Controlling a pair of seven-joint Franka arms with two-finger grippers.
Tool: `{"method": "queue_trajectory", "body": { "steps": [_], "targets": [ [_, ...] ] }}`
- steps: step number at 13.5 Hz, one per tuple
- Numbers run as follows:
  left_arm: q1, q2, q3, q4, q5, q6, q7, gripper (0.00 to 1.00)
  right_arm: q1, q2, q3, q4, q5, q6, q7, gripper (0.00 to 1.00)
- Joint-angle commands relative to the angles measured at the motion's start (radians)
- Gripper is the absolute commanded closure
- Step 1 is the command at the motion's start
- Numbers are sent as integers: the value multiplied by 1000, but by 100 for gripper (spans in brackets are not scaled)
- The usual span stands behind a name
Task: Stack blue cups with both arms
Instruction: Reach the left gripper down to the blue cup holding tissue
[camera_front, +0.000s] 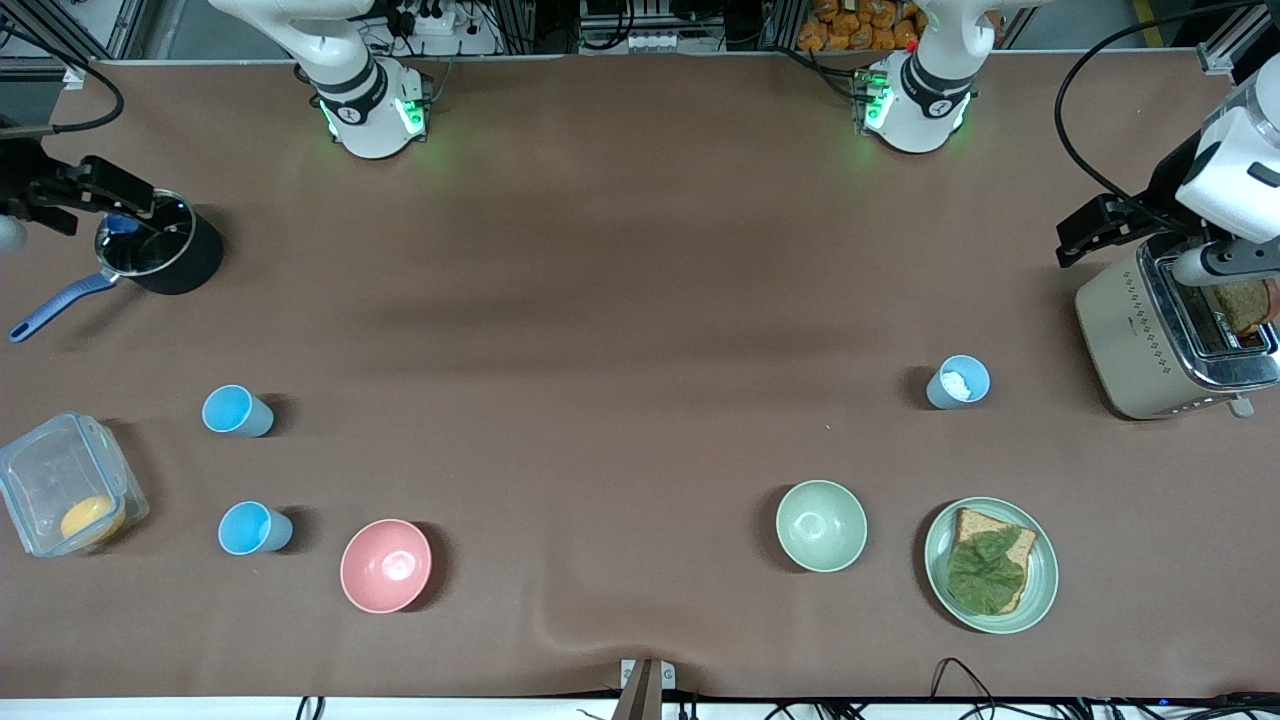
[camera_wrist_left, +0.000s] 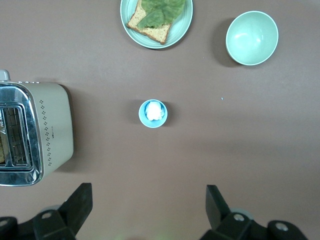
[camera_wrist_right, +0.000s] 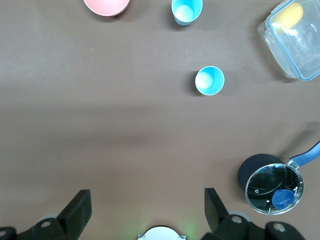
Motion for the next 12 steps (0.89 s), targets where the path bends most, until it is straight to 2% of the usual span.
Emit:
{"method": "queue_trajectory", "body": {
  "steps": [1,4,6,8,12],
  "targets": [
    [9,-5,-1,8,-10,-5,69,0,-18,-19,-1,0,0,-20,-24,0],
    [14,30,3,9,-19,1,76,0,-17,-19,-3,0,0,-24,-27,0],
    [12,62,3,-8,-7,59,74,0,-17,-16,-3,0,0,-24,-27,0],
    [31,105,3,-75,-6,136,74,0,-15,-16,-3,2,-2,-24,-27,0],
    [44,155,6,-320,5,468,76,0,-17,-13,-3,6,0,-17,-26,0]
  ]
}}
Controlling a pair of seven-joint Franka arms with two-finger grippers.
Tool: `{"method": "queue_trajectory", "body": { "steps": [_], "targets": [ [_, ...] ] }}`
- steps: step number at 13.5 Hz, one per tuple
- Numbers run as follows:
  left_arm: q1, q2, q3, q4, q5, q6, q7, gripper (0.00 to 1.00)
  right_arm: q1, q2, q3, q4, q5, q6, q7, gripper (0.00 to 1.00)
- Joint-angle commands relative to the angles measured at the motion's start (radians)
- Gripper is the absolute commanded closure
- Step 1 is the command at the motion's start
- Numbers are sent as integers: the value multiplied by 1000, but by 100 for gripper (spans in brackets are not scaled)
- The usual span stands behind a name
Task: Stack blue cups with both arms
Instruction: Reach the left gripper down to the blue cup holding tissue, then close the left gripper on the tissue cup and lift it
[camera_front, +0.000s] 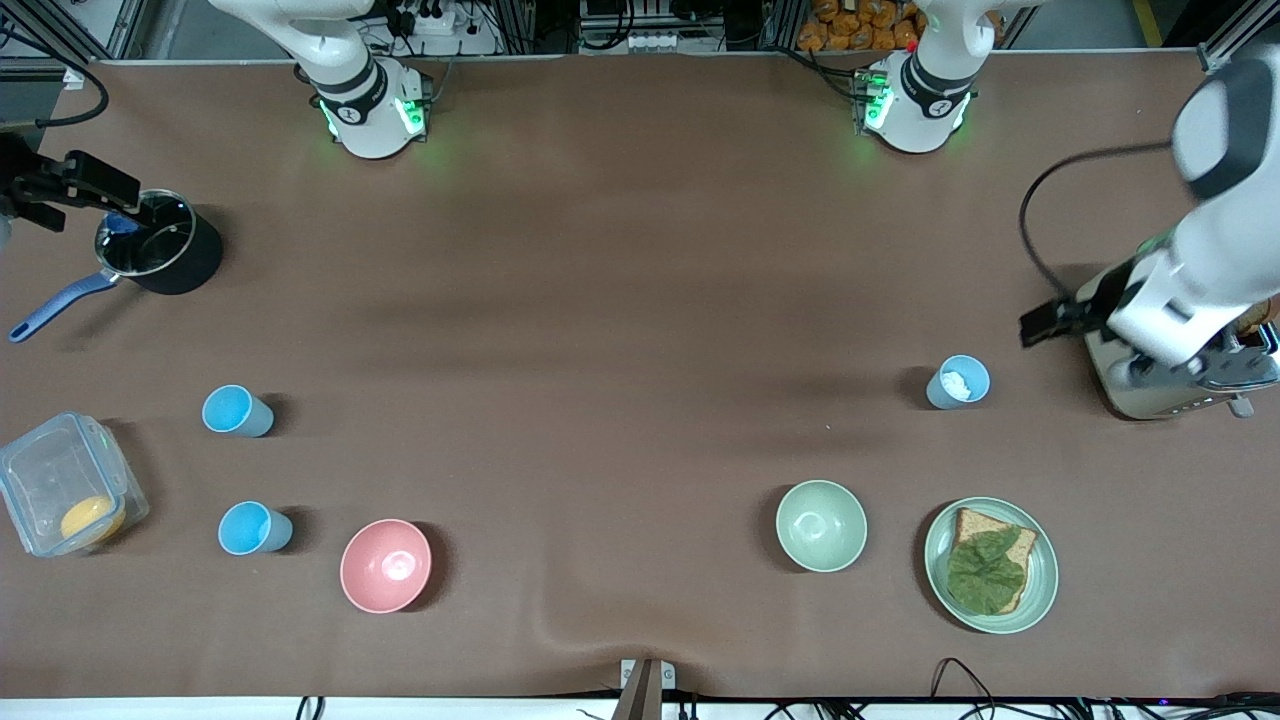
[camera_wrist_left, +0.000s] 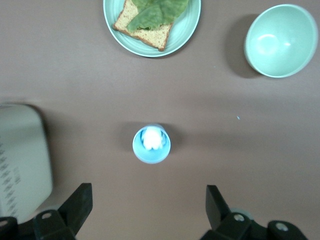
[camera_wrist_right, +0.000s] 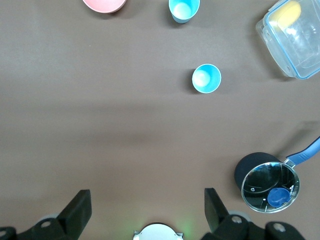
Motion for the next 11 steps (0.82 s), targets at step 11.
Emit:
{"method": "queue_trajectory", "body": {
  "steps": [11],
  "targets": [
    [99,202,-2,-283,28,412,27,0,-12,2,7,-6,-2,-6,-10,0]
  ]
}}
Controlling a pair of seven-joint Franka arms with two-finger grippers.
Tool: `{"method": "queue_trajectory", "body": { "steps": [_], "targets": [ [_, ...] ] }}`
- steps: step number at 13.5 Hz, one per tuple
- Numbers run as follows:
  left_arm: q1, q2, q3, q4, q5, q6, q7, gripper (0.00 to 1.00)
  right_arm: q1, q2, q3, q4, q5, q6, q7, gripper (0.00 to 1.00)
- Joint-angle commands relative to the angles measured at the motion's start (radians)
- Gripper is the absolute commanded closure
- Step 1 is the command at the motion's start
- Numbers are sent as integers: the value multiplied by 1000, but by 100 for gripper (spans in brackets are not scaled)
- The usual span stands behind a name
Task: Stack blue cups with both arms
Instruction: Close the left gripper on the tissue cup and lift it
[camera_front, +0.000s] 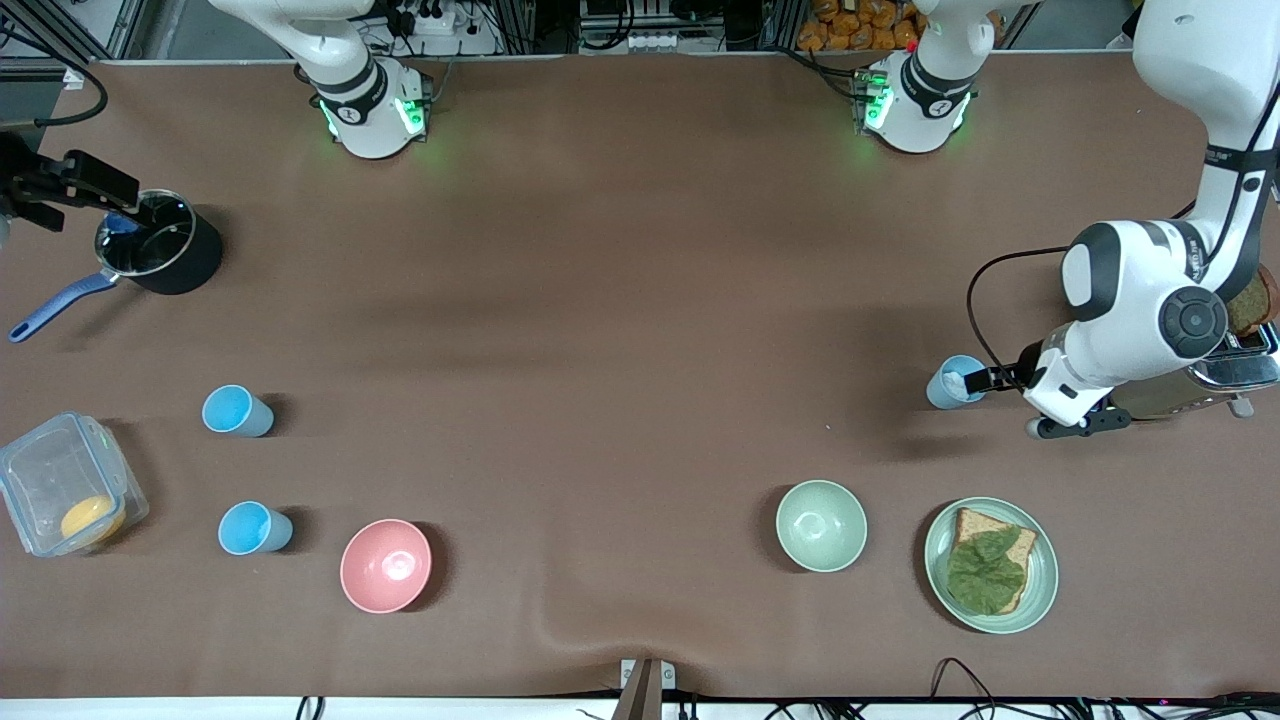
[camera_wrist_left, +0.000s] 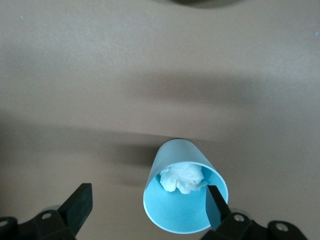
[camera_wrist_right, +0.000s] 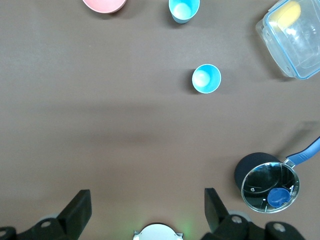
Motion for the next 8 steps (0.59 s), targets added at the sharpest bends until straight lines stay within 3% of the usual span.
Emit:
{"method": "queue_trajectory", "body": {
  "steps": [1,2,7,8],
  "targets": [
    [17,-1,-6,-41,18,57,8,0,-14,11,8,-6,-2,-6,-8,0],
    [15,-1,-7,-55,18,65,8,1,-18,23,8,-7,-2,-6,-8,0],
    [23,5,-7,-121,18,184,8,52,-70,110,6,-6,-4,-13,-7,0],
    [18,5,-7,-121,18,184,8,68,-84,141,6,-4,-4,-13,-7,0]
  ]
}}
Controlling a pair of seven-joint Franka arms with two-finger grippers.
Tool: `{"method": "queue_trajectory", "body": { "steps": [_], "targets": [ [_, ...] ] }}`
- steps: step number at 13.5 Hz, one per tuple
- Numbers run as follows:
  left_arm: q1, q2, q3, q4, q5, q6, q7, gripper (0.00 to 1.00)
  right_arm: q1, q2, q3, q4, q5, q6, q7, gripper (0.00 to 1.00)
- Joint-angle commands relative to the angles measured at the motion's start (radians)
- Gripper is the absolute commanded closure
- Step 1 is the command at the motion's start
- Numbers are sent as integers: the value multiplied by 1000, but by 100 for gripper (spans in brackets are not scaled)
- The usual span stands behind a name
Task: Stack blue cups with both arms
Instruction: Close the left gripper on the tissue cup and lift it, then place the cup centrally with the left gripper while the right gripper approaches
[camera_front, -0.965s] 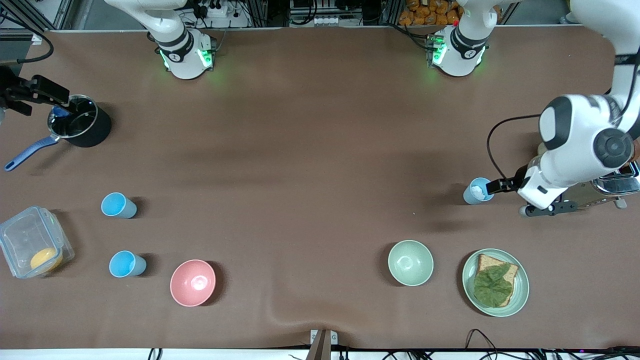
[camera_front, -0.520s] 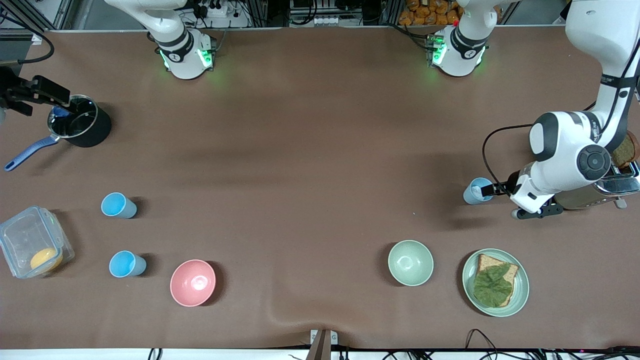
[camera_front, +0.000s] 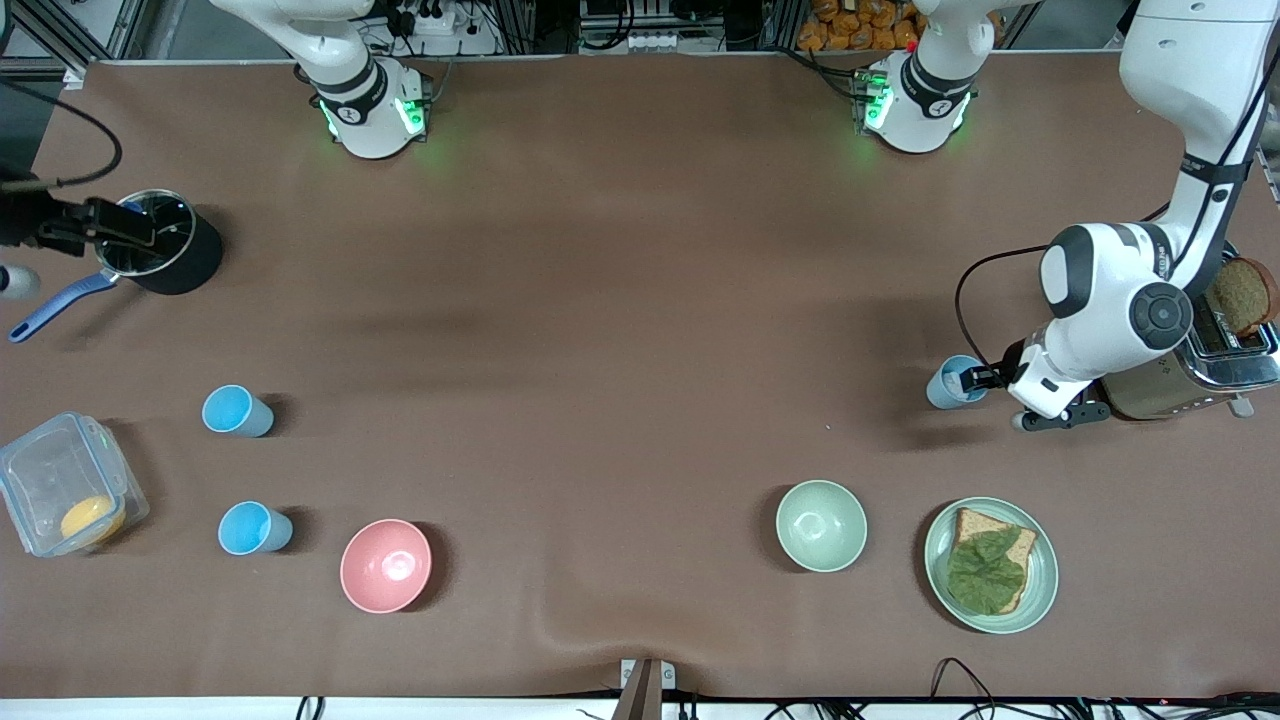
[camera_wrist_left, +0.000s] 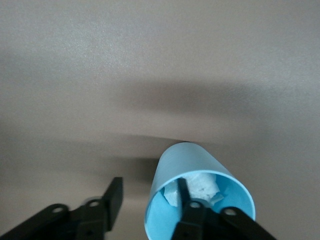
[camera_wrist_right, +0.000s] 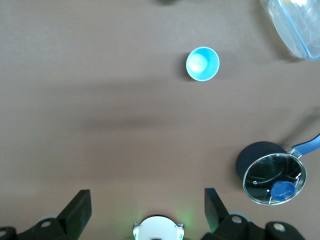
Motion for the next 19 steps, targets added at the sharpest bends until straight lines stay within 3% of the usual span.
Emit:
{"method": "queue_trajectory", "body": {
  "steps": [1,2,5,8,13,17,19],
  "targets": [
    [4,-8,-9,-12,18,25,7,87,-42,69,9,12,-3,-11,-7,0],
    [0,-8,-20,-12,16,25,-8,100,-48,100,9,15,-6,-9,-7,0],
    [-16,-18,-34,-7,4,17,-21,100,-51,181,9,24,-7,-3,-8,0],
    [-14,-42,-107,-1,-1,13,-111,100,-86,276,9,50,6,16,-5,0],
    [-35,-56,-374,33,11,11,-528,100,-123,448,9,133,43,63,-5,0],
    [-250,13,-376,129,16,11,-856,100,-123,506,6,129,20,206,2,0],
    [-321,71,-376,194,16,11,-932,100,-132,557,6,124,-59,257,5,0]
  ]
}}
